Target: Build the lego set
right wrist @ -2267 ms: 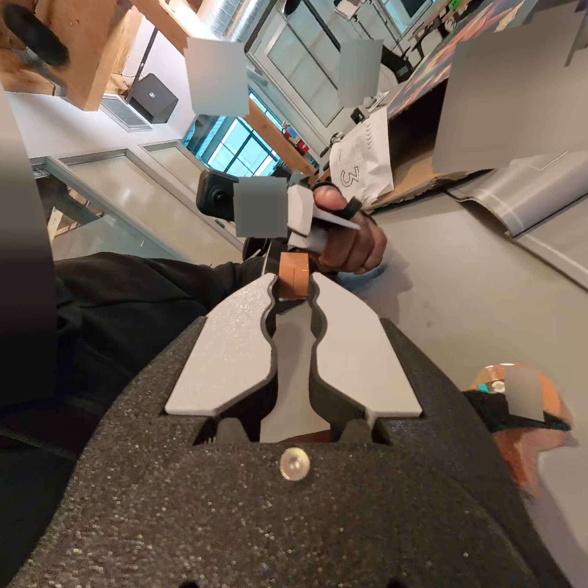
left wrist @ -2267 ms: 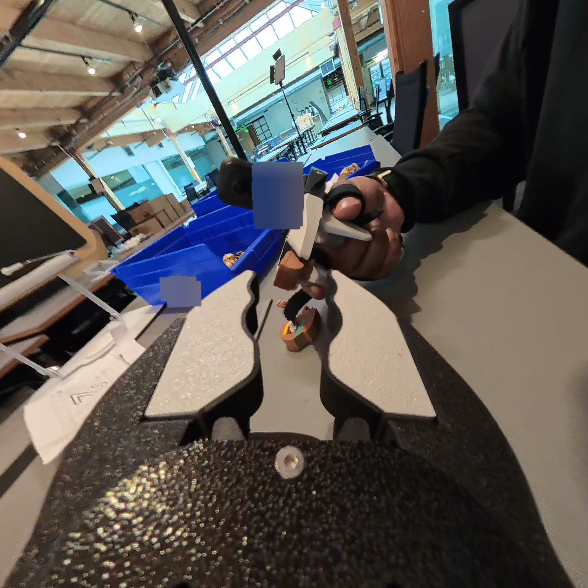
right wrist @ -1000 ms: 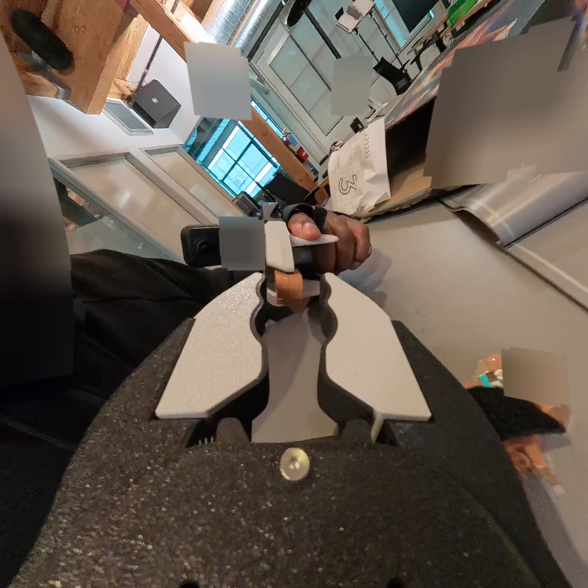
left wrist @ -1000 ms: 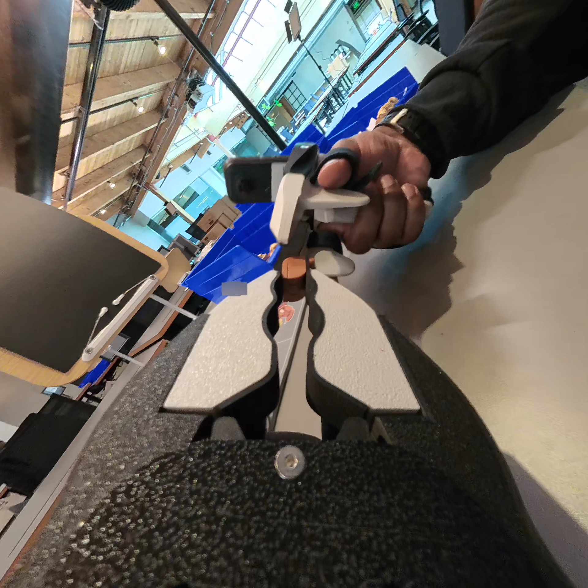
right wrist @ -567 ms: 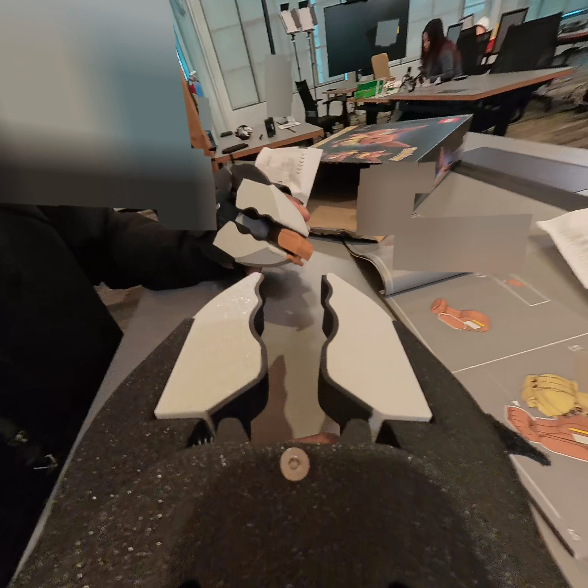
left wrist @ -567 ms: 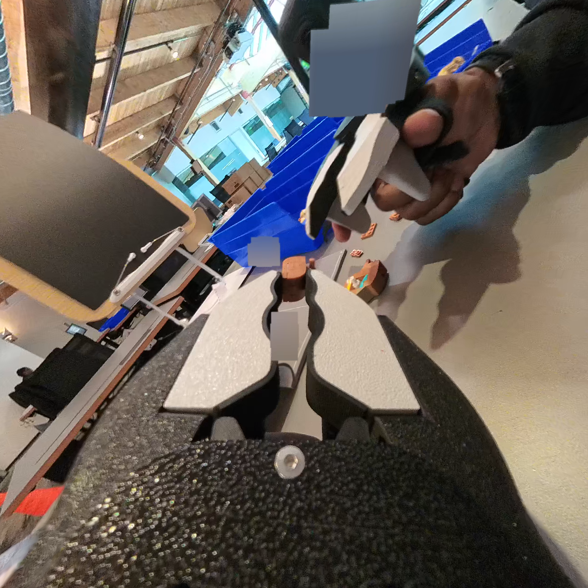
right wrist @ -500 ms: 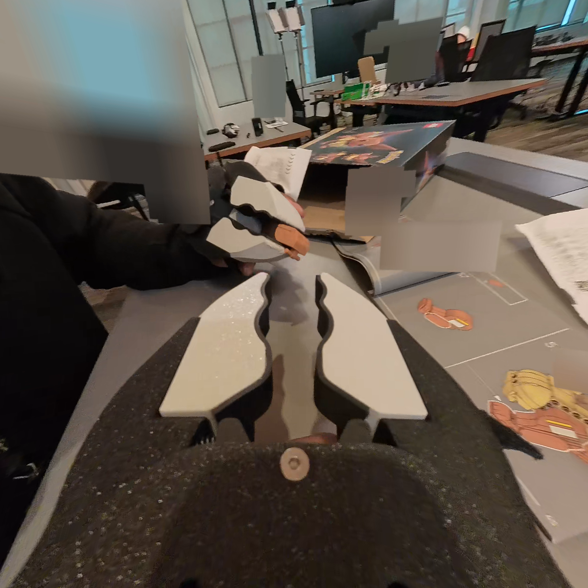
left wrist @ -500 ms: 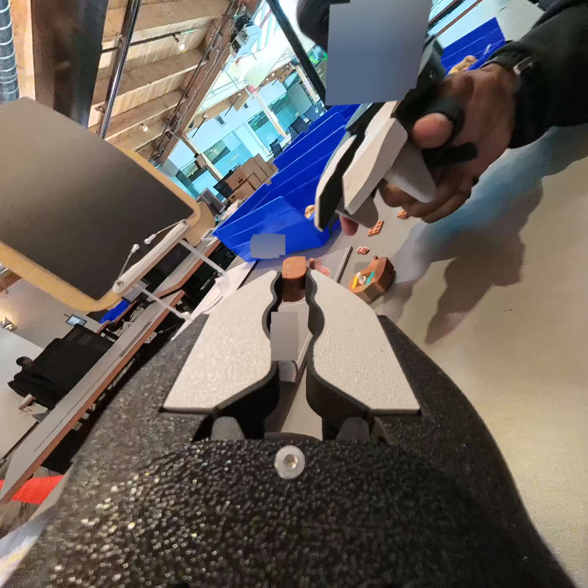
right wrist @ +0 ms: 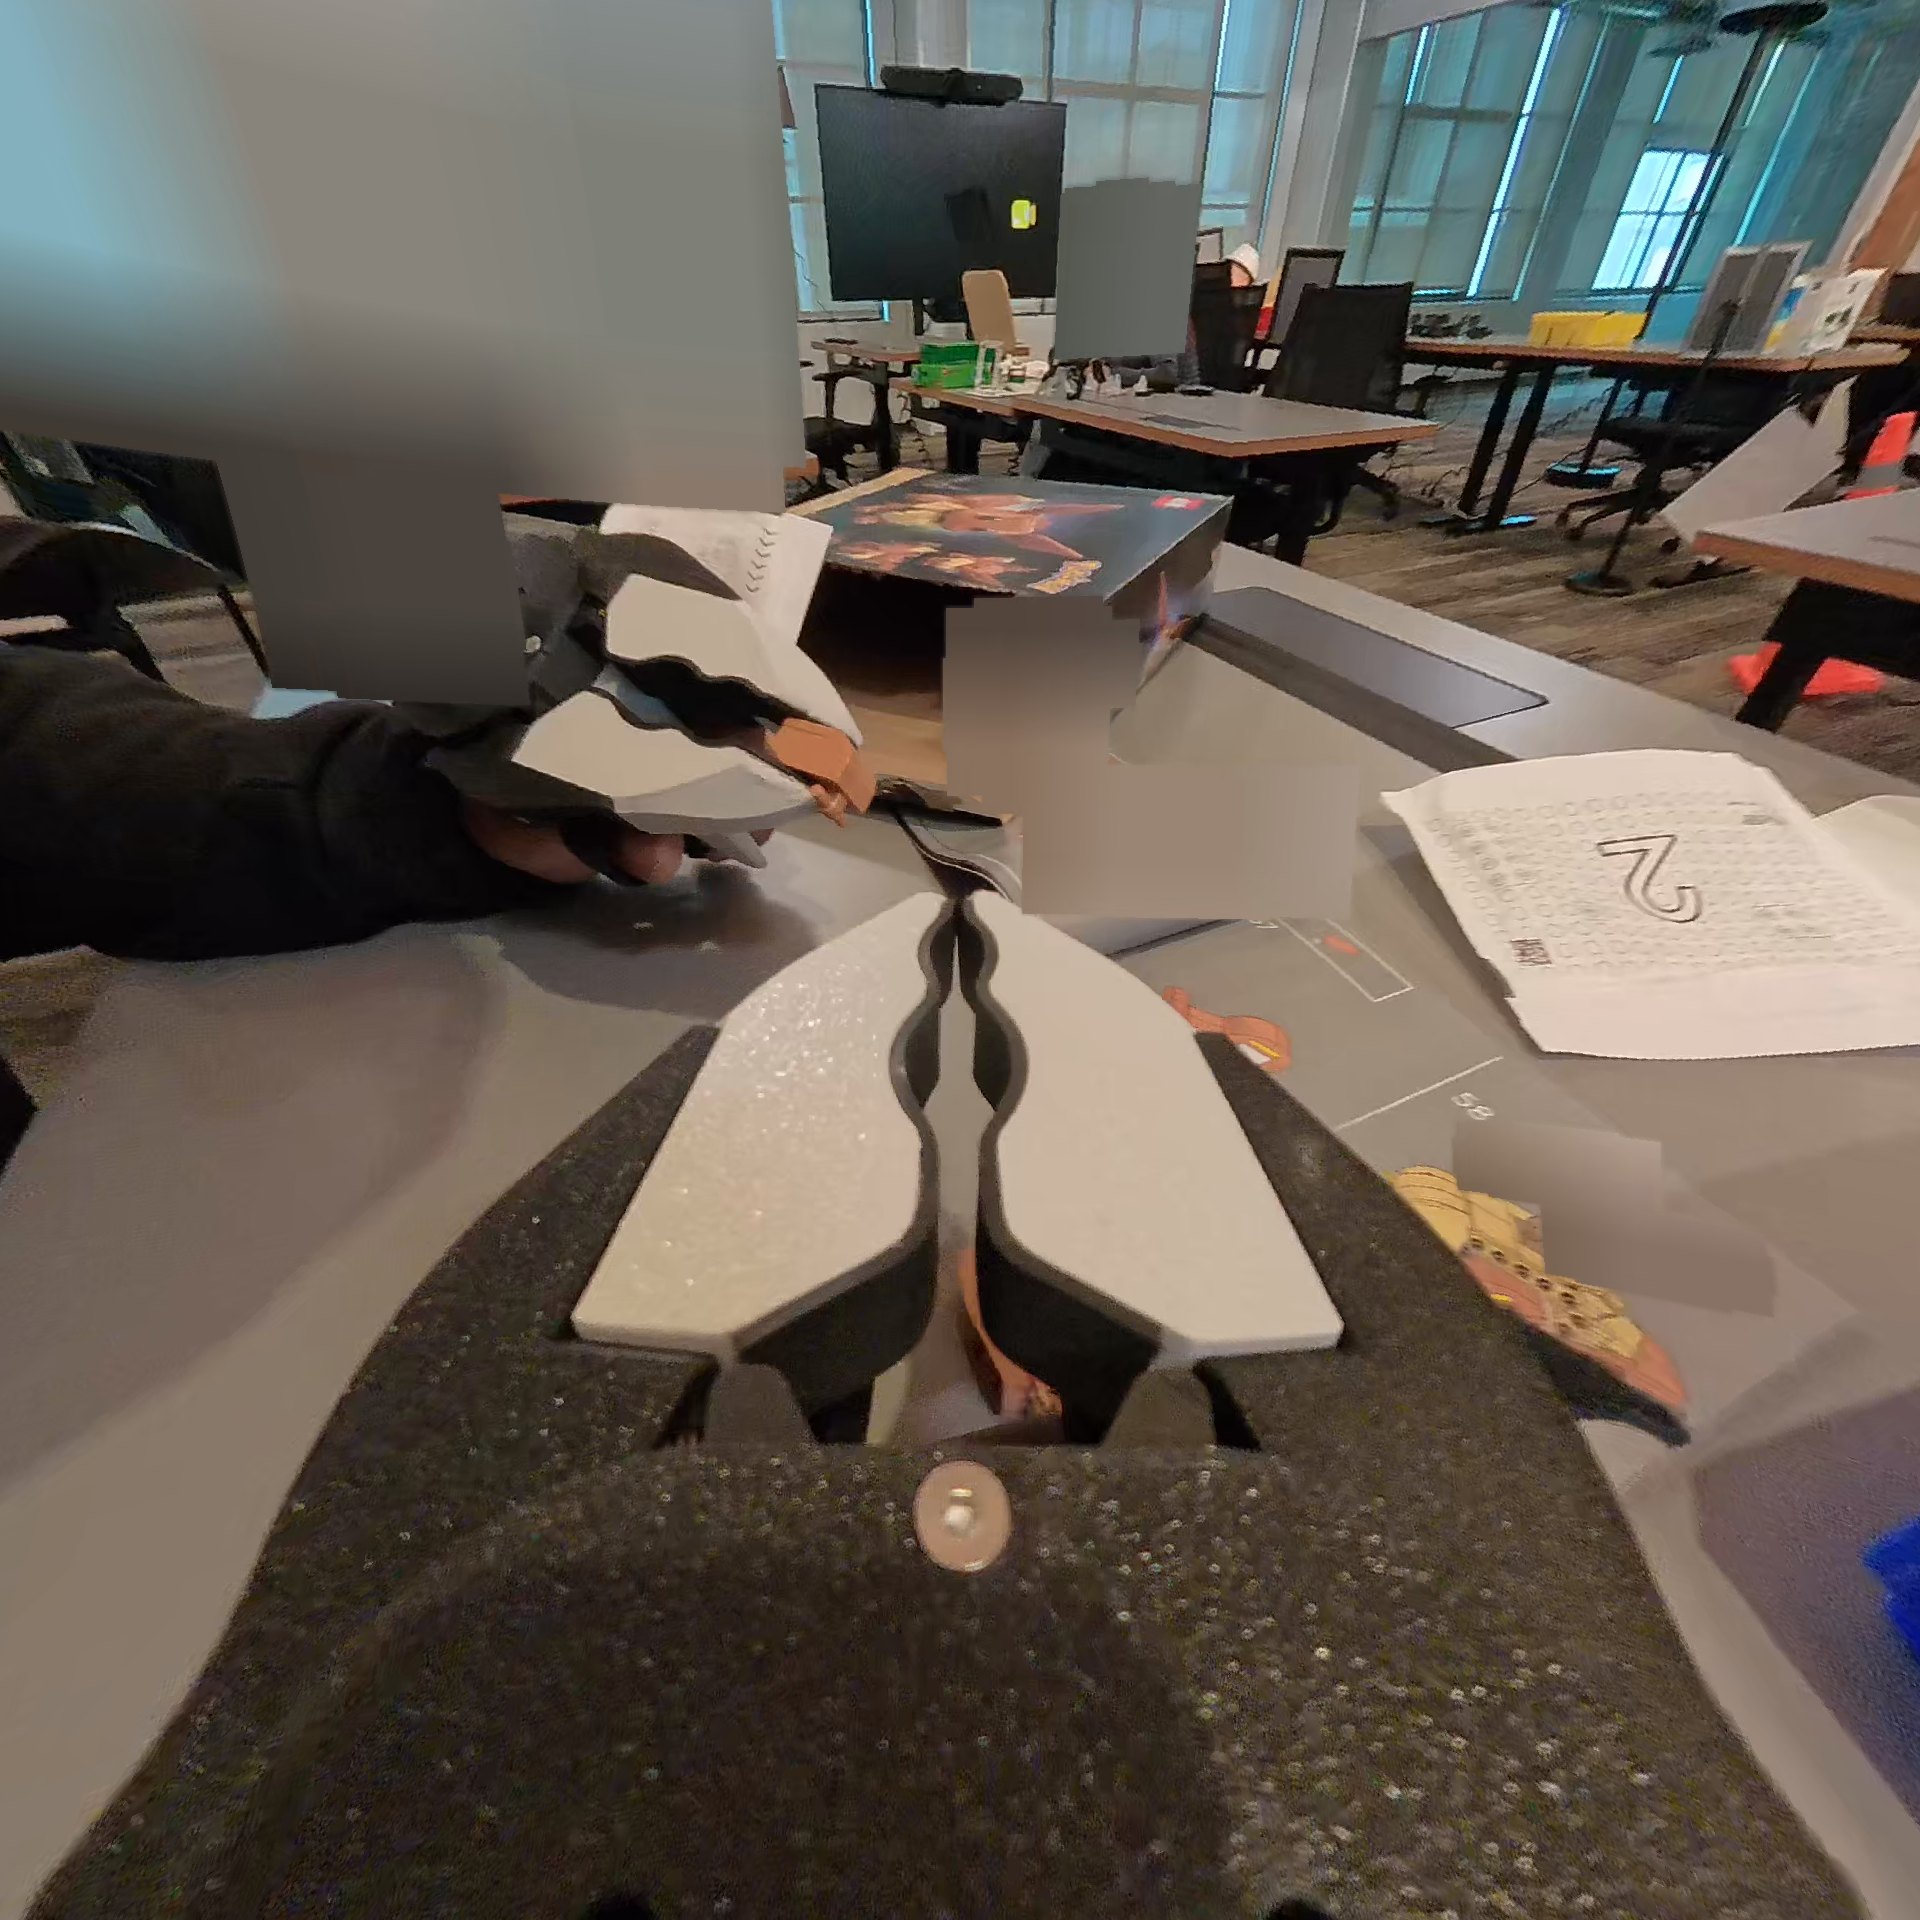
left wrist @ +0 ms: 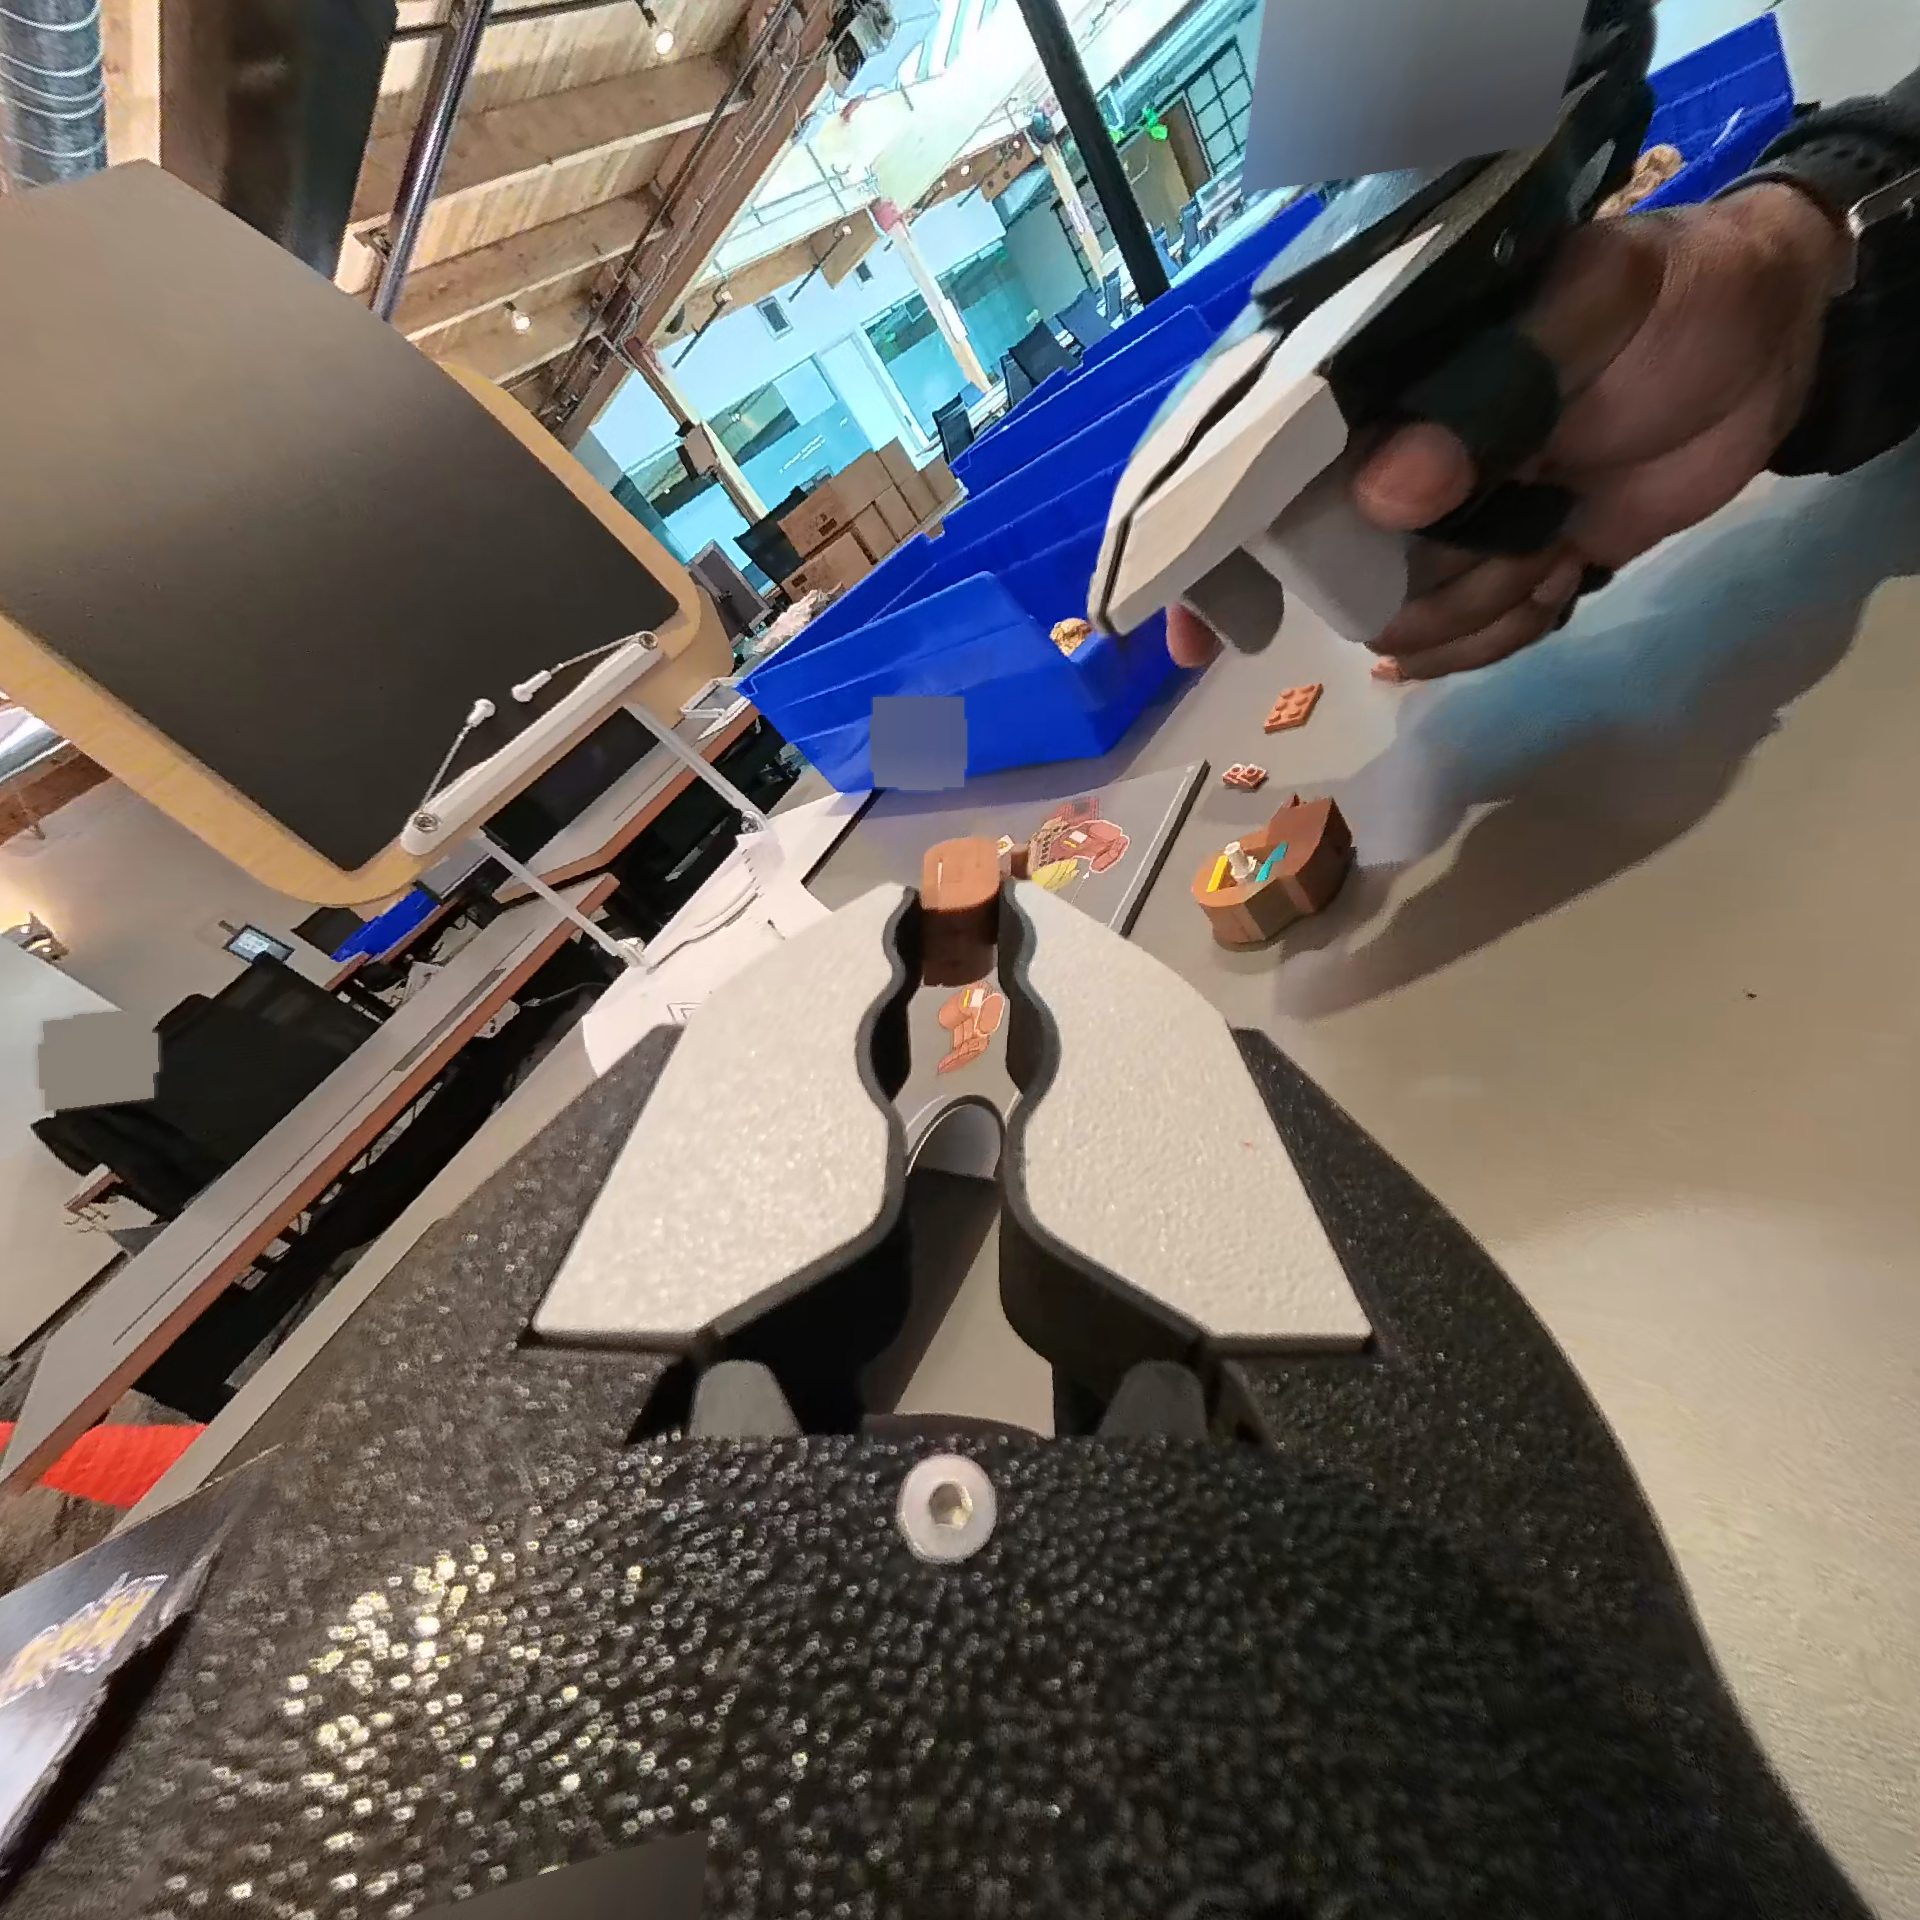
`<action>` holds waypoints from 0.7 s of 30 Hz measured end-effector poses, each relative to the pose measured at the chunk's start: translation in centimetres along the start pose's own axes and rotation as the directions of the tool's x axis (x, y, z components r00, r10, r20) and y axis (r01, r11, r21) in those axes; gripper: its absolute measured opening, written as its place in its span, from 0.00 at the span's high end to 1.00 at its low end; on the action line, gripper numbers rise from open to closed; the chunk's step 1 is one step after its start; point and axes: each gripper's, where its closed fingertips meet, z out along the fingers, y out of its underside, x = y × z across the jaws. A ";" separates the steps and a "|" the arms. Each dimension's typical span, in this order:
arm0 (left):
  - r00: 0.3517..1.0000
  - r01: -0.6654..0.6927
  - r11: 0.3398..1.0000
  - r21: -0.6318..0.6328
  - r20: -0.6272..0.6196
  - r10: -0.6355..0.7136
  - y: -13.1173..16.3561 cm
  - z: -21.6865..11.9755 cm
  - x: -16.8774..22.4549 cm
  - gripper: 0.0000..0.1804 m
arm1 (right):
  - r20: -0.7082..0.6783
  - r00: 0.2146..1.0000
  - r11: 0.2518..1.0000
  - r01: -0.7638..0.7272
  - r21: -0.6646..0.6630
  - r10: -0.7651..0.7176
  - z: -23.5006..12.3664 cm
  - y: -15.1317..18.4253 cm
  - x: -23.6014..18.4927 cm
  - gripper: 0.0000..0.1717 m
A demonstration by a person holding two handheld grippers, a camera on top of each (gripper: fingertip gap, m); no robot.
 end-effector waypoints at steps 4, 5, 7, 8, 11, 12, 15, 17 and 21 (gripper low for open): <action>1.000 0.009 1.000 -0.010 0.002 -0.008 0.2 0.1 0.0 0.93 | -0.060 0.996 0.998 0.068 -0.016 -0.069 -0.9 -0.1 1.3 1.00; 1.000 0.010 1.000 -0.012 -0.001 -0.010 0.3 0.2 0.0 0.93 | -0.070 0.994 0.996 0.082 -0.023 -0.084 -1.0 0.0 1.6 1.00; 1.000 0.010 1.000 -0.019 -0.006 -0.010 0.4 0.3 0.2 0.93 | -0.084 0.989 0.991 0.119 -0.055 -0.123 -1.3 0.5 2.0 1.00; 1.000 0.006 1.000 -0.024 -0.009 -0.006 0.4 0.4 0.3 0.93 | -0.095 0.984 0.987 0.143 -0.076 -0.150 -1.5 1.0 2.2 1.00; 1.000 -0.005 0.999 -0.043 -0.014 0.004 0.7 0.5 0.4 0.93 | -0.106 0.969 0.969 0.206 -0.138 -0.221 -1.9 2.4 2.8 0.99; 1.000 -0.007 0.999 -0.048 -0.016 0.006 0.8 0.5 0.4 0.93 | -0.100 0.968 0.966 0.213 -0.148 -0.229 -2.0 2.7 2.8 0.99; 1.000 -0.015 0.998 -0.054 -0.022 0.014 0.8 0.5 0.6 0.93 | -0.080 0.969 0.960 0.216 -0.177 -0.233 -2.3 3.3 2.8 0.97; 1.000 -0.019 0.998 -0.057 -0.026 0.018 0.8 0.6 0.7 0.93 | -0.091 0.962 0.950 0.236 -0.204 -0.259 -2.6 3.7 3.2 0.95; 0.999 -0.018 0.997 -0.077 -0.032 0.015 1.2 0.7 0.9 0.93 | -0.108 0.953 0.939 0.253 -0.232 -0.283 -2.8 4.2 3.8 0.94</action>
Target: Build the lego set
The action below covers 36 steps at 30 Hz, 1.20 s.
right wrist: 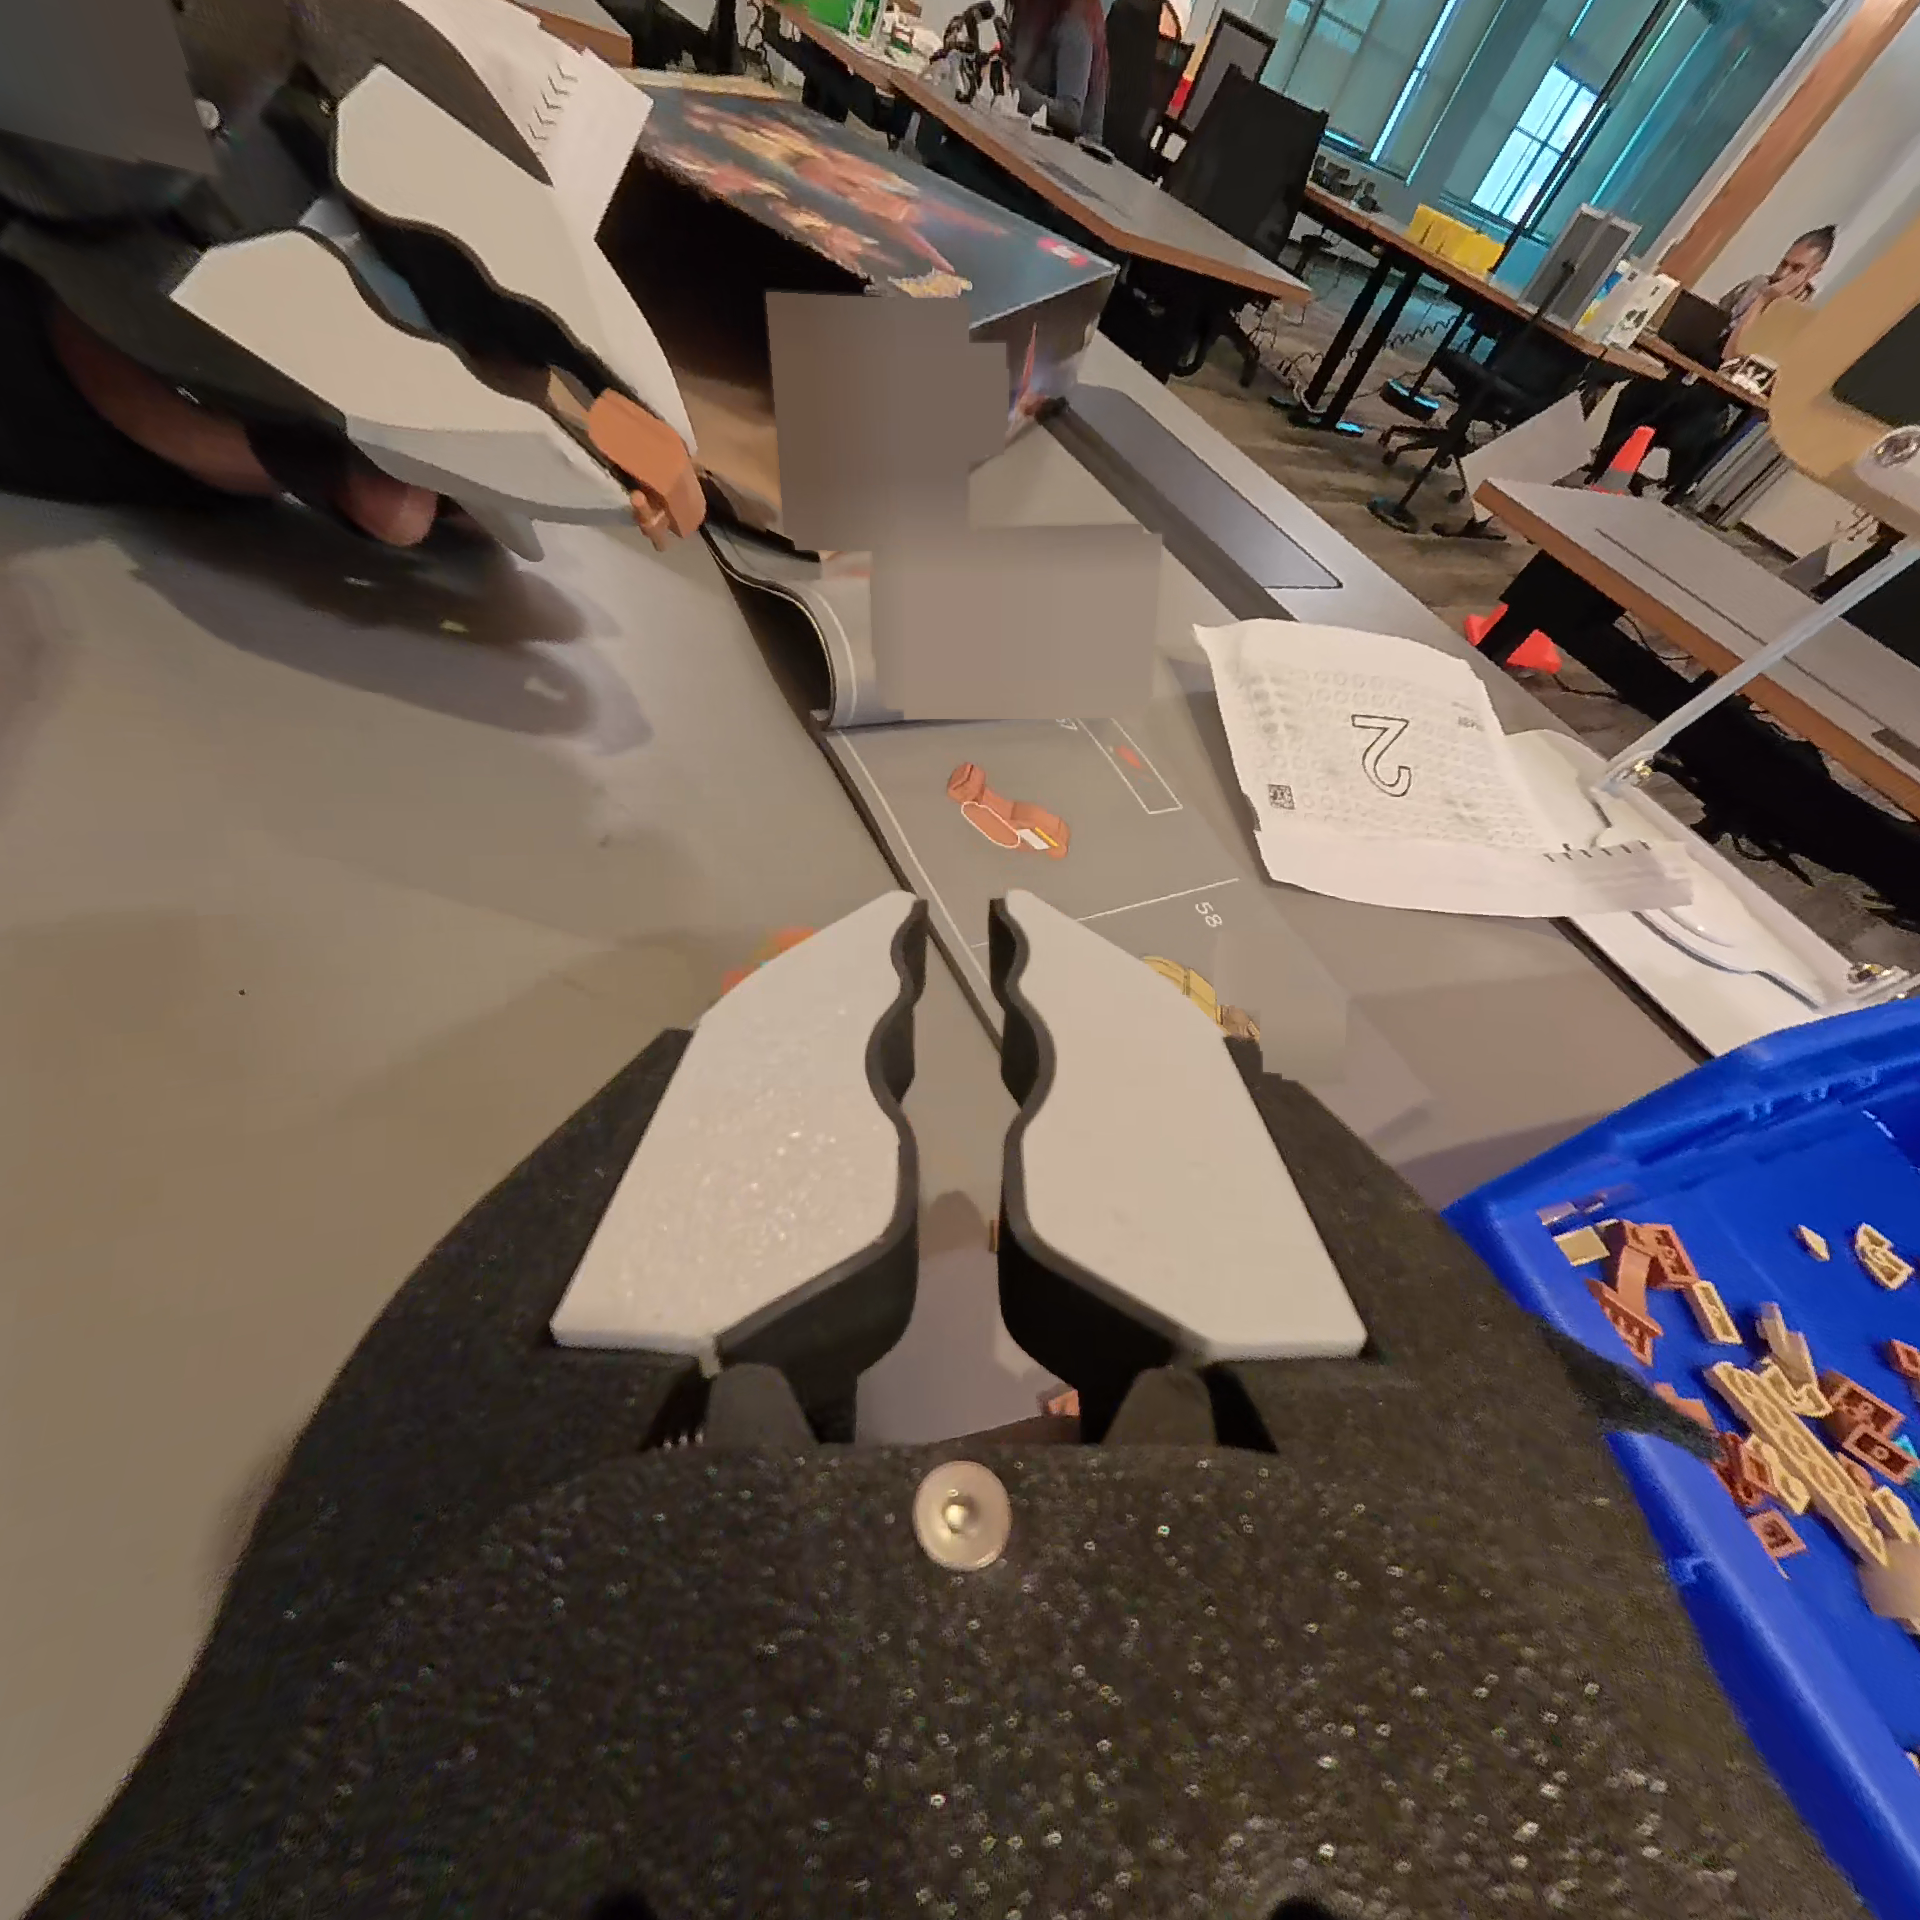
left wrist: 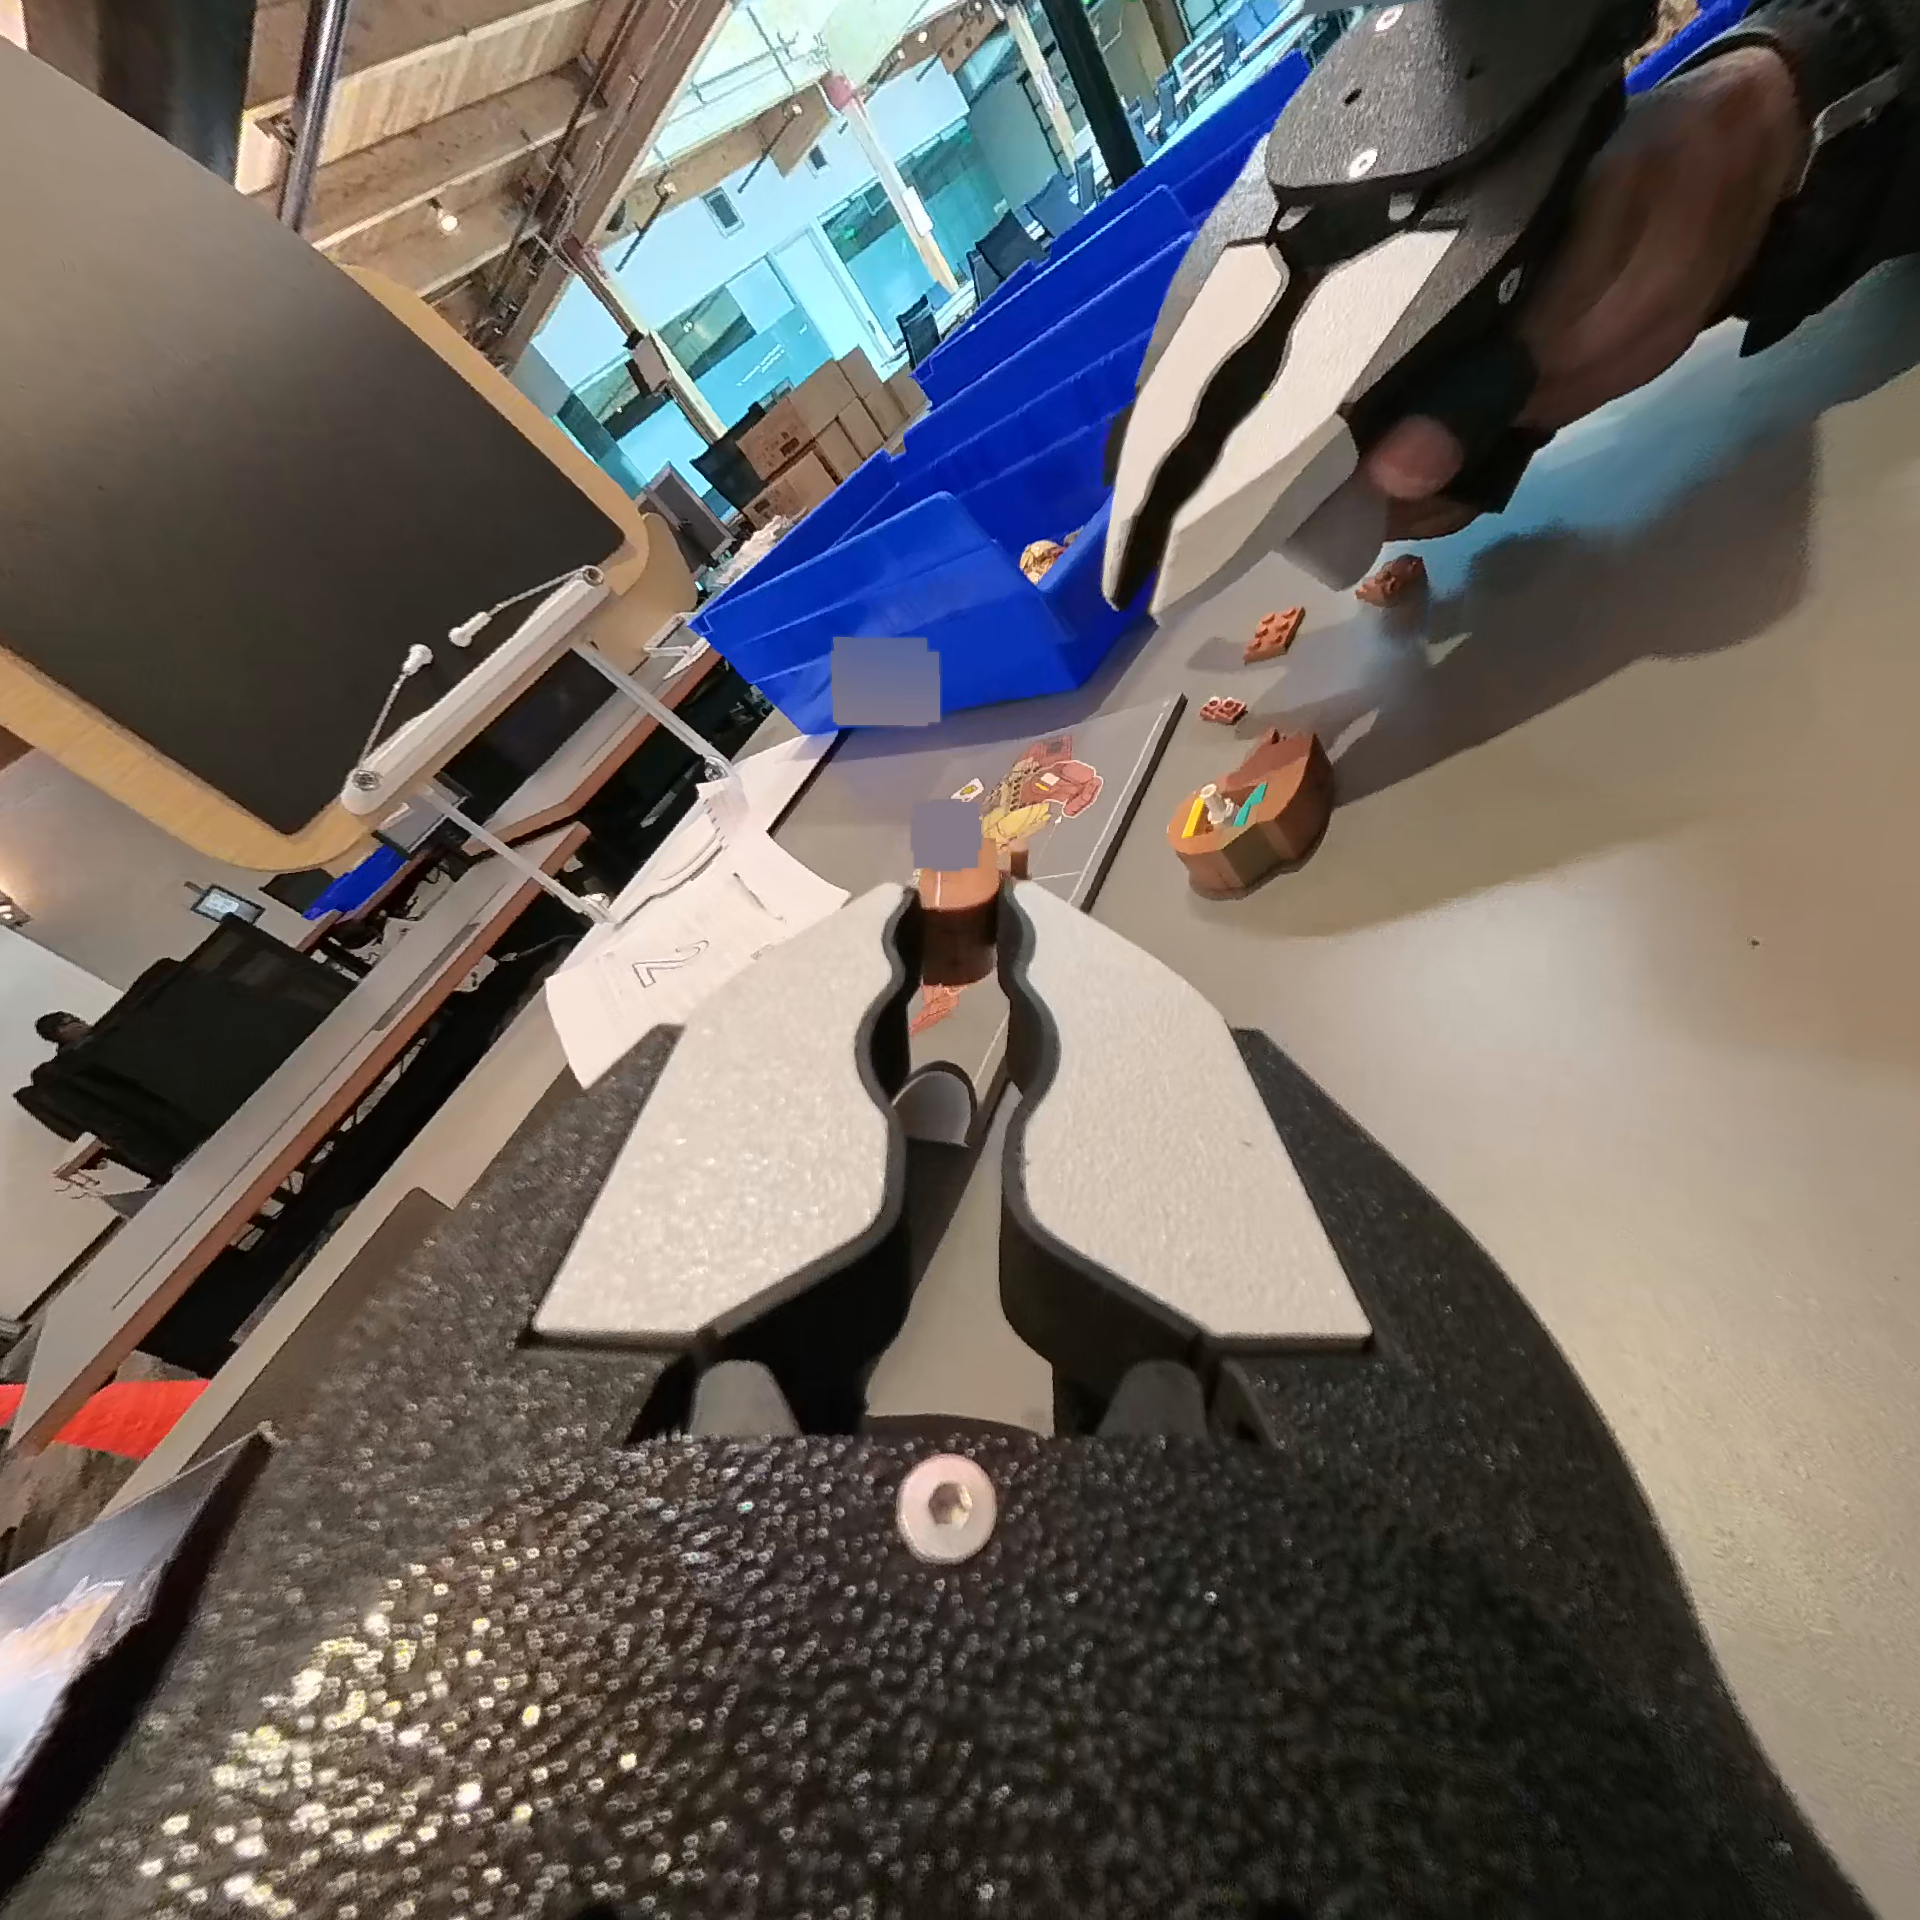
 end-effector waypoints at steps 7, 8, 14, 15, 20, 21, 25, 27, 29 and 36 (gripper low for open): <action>1.000 0.007 0.999 -0.037 0.016 -0.006 0.7 0.0 -0.4 0.93 | -0.009 1.000 0.999 -0.009 -0.033 0.008 0.3 0.8 -0.2 0.93; 1.000 0.012 0.999 -0.043 0.017 -0.011 0.8 0.0 -0.5 0.93 | -0.014 1.000 0.999 -0.014 -0.031 0.013 0.3 0.8 -0.2 0.93; 0.999 0.051 0.997 -0.056 0.020 -0.050 1.2 0.0 -0.7 0.93 | -0.031 0.999 0.998 -0.042 -0.049 0.040 0.3 1.1 0.2 0.94; 0.999 0.050 0.997 -0.057 0.020 -0.049 1.2 0.1 -0.7 0.93 | -0.035 0.999 0.998 -0.035 -0.053 0.033 0.3 1.1 0.3 0.94; 0.999 0.047 0.997 -0.061 0.020 -0.046 1.3 0.1 -0.7 0.93 | -0.044 0.999 0.997 -0.017 -0.069 0.014 0.3 1.4 0.2 0.94; 0.999 0.050 0.997 -0.059 0.020 -0.049 1.3 0.1 -0.7 0.93 | -0.047 0.999 0.997 -0.019 -0.070 0.016 0.2 1.4 0.3 0.94; 0.998 0.062 0.997 -0.055 0.019 -0.061 1.3 0.0 -0.8 0.93 | -0.049 0.998 0.996 -0.049 -0.070 0.046 0.1 1.6 0.7 0.94; 0.998 0.060 0.997 -0.054 0.016 -0.060 1.3 0.1 -0.7 0.93 | -0.044 0.997 0.996 -0.064 -0.068 0.062 -0.1 1.6 0.8 0.94; 0.998 0.061 0.997 -0.055 0.014 -0.060 1.3 0.1 -0.7 0.93 | -0.038 0.997 0.995 -0.074 -0.067 0.072 -0.1 1.7 0.9 0.94; 0.997 0.075 0.996 -0.052 0.018 -0.074 1.3 0.1 -0.9 0.93 | -0.030 0.997 0.994 -0.079 -0.070 0.077 -0.1 1.7 0.9 0.94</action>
